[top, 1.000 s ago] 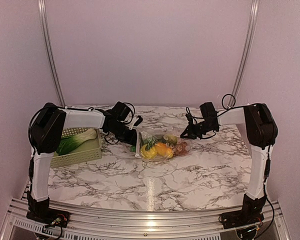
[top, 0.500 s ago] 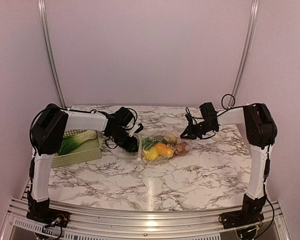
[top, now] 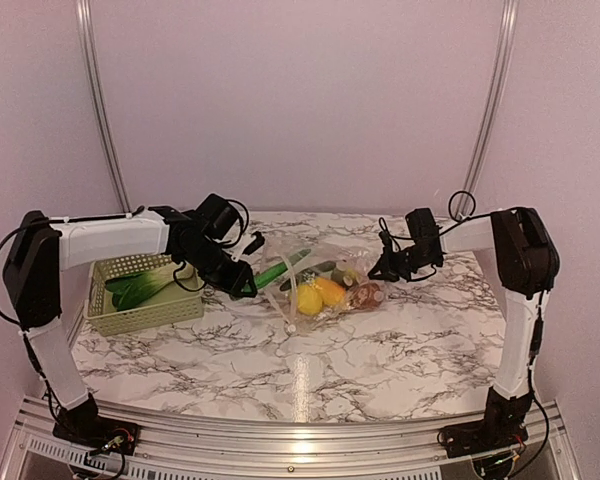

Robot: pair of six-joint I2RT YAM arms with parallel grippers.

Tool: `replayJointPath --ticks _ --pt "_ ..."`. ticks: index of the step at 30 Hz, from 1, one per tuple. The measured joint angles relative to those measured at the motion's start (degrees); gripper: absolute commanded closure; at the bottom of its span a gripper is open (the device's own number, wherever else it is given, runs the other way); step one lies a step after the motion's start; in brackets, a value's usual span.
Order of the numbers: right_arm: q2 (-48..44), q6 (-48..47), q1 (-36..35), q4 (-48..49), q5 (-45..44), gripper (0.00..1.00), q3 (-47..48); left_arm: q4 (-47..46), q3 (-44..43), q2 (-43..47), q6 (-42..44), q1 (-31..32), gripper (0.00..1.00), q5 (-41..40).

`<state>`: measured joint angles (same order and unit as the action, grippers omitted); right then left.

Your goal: Open the zip-top bag and remove the fake food

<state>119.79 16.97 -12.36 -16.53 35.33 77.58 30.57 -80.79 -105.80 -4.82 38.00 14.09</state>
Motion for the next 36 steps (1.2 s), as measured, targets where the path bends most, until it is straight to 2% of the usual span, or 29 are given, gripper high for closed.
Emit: replayJointPath --ticks 6,10,12,16,18,20,24,27,30,36 --pt "-1.7 1.6 2.3 1.2 -1.6 1.00 -2.1 3.4 12.7 12.3 -4.5 0.0 0.86 0.8" --pt "-1.9 1.9 3.3 1.6 -2.1 1.00 -2.4 6.3 17.5 19.9 -8.2 -0.5 0.89 -0.3" --pt "-1.9 1.9 3.4 1.7 -2.0 1.00 -2.4 8.2 19.0 24.0 -11.2 -2.4 0.90 -1.0" --pt "-1.9 1.9 3.4 1.9 -1.9 1.00 -2.4 8.8 22.7 32.2 -18.5 -8.8 0.84 -2.4" --pt "-1.9 1.9 3.4 2.0 -1.8 1.00 -2.4 8.7 23.8 36.0 -22.7 -11.5 0.85 -3.3" --pt "-1.9 1.9 3.4 2.2 -1.6 1.00 -2.5 8.3 24.1 39.8 -28.7 -12.8 0.93 -5.0" --pt "-1.9 1.9 3.4 2.6 -1.3 1.00 -2.5 3.4 25.6 45.6 -43.1 -12.8 0.88 -8.1" --pt "-1.9 1.9 3.4 2.8 -1.2 1.00 -2.5 -2.6 29.9 49.3 -55.9 -11.2 0.89 -12.0" --pt "-1.9 1.9 3.4 2.8 -1.1 1.00 -2.5 -3.4 30.8 49.4 -66.8 -8.4 0.93 -17.3" --pt "-2.0 1.9 3.4 2.8 -1.0 1.00 -2.6 1.8 26.2 44.5 -86.5 -4.3 0.94 -26.7"
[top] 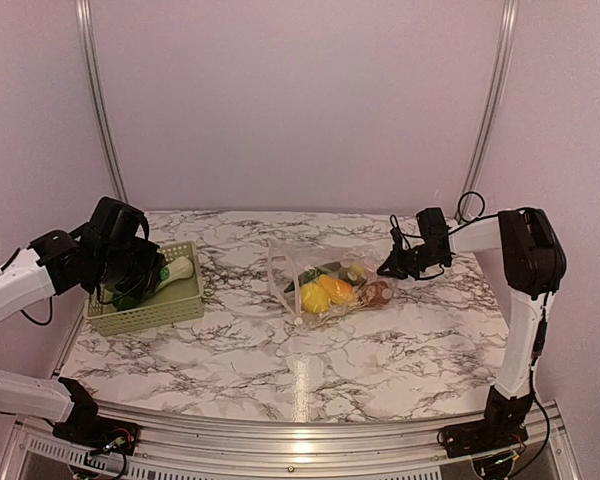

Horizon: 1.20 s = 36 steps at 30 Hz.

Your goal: Open the zip-top bag and remove the fake food

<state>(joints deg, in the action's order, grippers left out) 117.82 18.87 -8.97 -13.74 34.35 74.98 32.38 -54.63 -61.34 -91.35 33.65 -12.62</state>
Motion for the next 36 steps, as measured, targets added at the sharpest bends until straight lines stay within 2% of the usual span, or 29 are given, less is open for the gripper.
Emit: replayJointPath --ticks 6,11,13,15,20,24,27,30,32,36 --pt "-0.4 0.0 0.0 0.0 0.0 1.00 -0.3 3.5 -0.9 -5.3 -14.5 0.6 0.91 -4.9" --pt "-0.7 -0.1 0.0 0.0 0.0 1.00 -0.3 4.2 -1.0 -10.1 -20.2 0.6 0.86 -7.3" --pt "-0.7 -0.3 0.0 0.0 0.0 1.00 -0.3 3.6 -1.3 -12.3 -21.2 0.3 0.73 -7.6" --pt "-0.7 -0.3 0.0 0.0 0.0 1.00 -0.3 3.0 -1.3 -14.3 -21.9 -0.2 0.51 -7.5" --pt "-0.7 -0.5 0.0 0.0 0.1 1.00 -0.3 1.2 -2.5 -18.2 -22.8 -1.9 0.29 -7.6" --pt "-0.7 -0.7 0.0 -0.1 0.6 1.00 -0.2 0.3 -5.6 -19.1 -18.1 -2.7 0.16 -8.8" --pt "-0.7 -0.7 0.0 -0.1 1.2 1.00 -0.2 -1.8 -7.7 -19.0 -12.2 -3.1 0.15 -9.8" --pt "-0.7 -0.7 0.0 -0.1 1.5 1.00 -0.2 -4.7 -8.6 -18.9 -2.6 -3.2 0.15 -9.7" --pt "-0.7 -0.8 0.0 -0.1 1.8 1.00 -0.2 -7.9 -9.6 -19.3 7.2 -3.1 0.17 -7.9" --pt "-0.7 -0.8 0.0 -0.1 2.7 1.00 -0.2 -17.5 -9.0 -20.2 23.3 -2.8 0.29 -0.8"
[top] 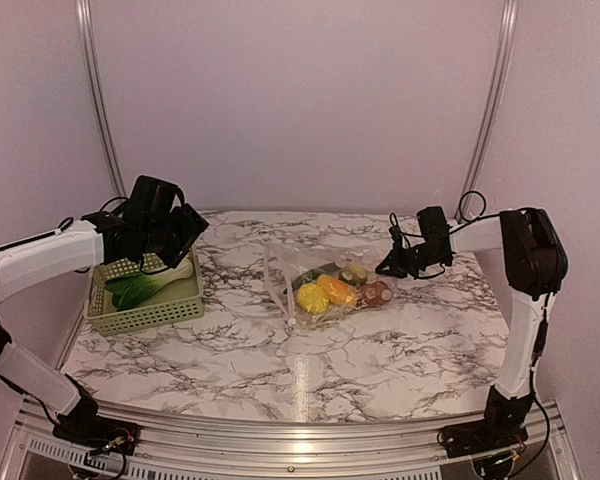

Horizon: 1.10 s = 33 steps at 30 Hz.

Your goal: Open the zip-top bag and remove the fake food

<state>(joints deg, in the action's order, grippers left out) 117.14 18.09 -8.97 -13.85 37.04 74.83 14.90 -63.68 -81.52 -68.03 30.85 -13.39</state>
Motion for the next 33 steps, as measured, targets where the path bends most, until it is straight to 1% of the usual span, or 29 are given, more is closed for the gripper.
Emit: replayJointPath --ticks 3,4,5,6,10,14,19,21,26,27,29,33 --pt "0.0 -0.1 0.0 0.0 0.4 1.00 0.0 -6.3 1.2 -2.2 9.8 0.4 0.41 6.8" --pt "0.0 -0.2 0.0 0.0 0.4 1.00 0.0 -7.7 1.3 -3.3 11.7 0.6 0.44 8.6" --pt "0.0 -0.2 0.0 0.0 0.5 1.00 0.0 -10.4 1.4 -5.7 15.8 0.8 0.46 12.0" --pt "0.0 -0.2 0.0 0.0 0.6 1.00 0.0 -10.6 1.5 -6.0 16.3 0.9 0.48 12.4" --pt "0.0 -0.4 0.0 -0.1 0.9 1.00 0.0 -15.0 0.9 -13.3 25.0 2.7 0.57 19.5" --pt "0.0 -0.8 -0.1 -0.3 1.0 1.00 0.0 -15.4 -4.3 -21.8 31.6 4.9 0.64 24.1" --pt "0.0 -1.2 -0.1 -0.7 1.0 1.00 0.1 -15.5 -11.6 -29.0 36.1 6.2 0.68 27.3" --pt "0.0 -1.4 -0.1 -1.0 1.0 1.00 0.2 -15.2 -14.1 -31.4 37.6 6.5 0.68 28.3" --pt "0.0 -1.8 -0.2 -1.7 1.0 1.00 0.3 -13.1 -19.1 -36.7 41.6 7.7 0.62 29.4" --pt "0.0 -1.9 -0.2 -1.7 1.0 1.00 0.3 -12.7 -20.3 -37.8 42.6 8.1 0.60 29.7" --pt "0.0 -2.0 -0.3 -2.0 1.0 1.00 0.4 -12.0 -22.4 -40.0 44.5 9.0 0.52 30.1" --pt "0.2 -2.3 -0.4 -3.0 1.0 1.00 1.0 -10.9 -25.5 -43.1 47.6 10.3 0.41 30.5"
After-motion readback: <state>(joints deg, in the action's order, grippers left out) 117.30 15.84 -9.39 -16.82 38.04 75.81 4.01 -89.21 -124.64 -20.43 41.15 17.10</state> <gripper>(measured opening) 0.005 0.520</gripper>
